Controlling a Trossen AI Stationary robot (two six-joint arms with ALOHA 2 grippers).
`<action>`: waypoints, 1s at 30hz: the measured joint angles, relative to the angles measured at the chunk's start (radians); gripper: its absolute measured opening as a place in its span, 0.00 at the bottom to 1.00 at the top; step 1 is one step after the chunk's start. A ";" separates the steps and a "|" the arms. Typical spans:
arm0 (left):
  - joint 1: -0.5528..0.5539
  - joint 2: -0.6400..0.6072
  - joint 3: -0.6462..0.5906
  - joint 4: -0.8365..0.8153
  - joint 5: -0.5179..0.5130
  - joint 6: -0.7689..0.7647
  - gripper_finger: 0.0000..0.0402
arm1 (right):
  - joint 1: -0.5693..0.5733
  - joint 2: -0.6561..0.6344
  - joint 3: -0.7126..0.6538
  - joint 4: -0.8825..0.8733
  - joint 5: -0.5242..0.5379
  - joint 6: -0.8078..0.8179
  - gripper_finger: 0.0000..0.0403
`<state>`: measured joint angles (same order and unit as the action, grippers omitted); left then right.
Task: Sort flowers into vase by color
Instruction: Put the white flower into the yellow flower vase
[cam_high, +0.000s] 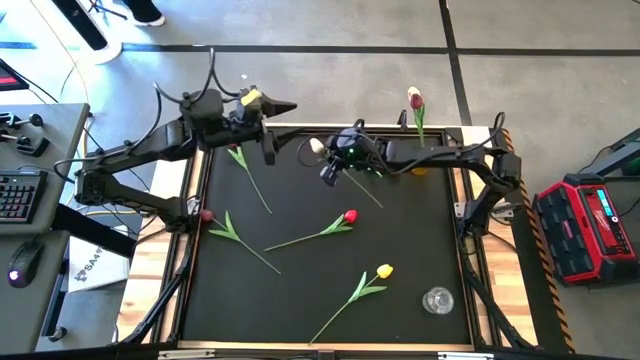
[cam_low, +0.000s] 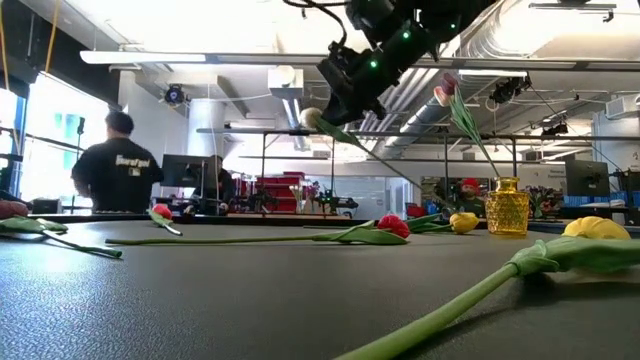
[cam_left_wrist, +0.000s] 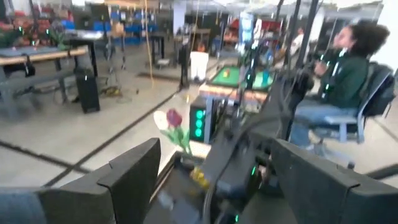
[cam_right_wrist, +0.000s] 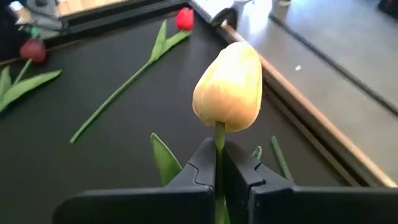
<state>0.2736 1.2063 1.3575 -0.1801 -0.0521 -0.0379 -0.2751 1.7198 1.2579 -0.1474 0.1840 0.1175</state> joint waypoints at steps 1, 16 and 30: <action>-0.001 -0.005 0.000 0.010 0.000 -0.002 0.73 | 0.000 -0.001 -0.008 -0.001 -0.005 0.007 0.00; 0.001 -0.127 0.001 -0.143 -0.115 0.019 0.73 | -0.054 -0.424 -0.357 0.351 0.025 0.007 0.00; -0.008 -0.068 0.001 -0.166 -0.115 0.005 0.73 | -0.107 -0.884 -0.608 0.406 0.336 -0.168 0.00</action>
<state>0.2661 1.1385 1.3585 -0.3460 -0.1670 -0.0333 -0.3824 0.8356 0.6503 0.2589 0.5198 -0.0502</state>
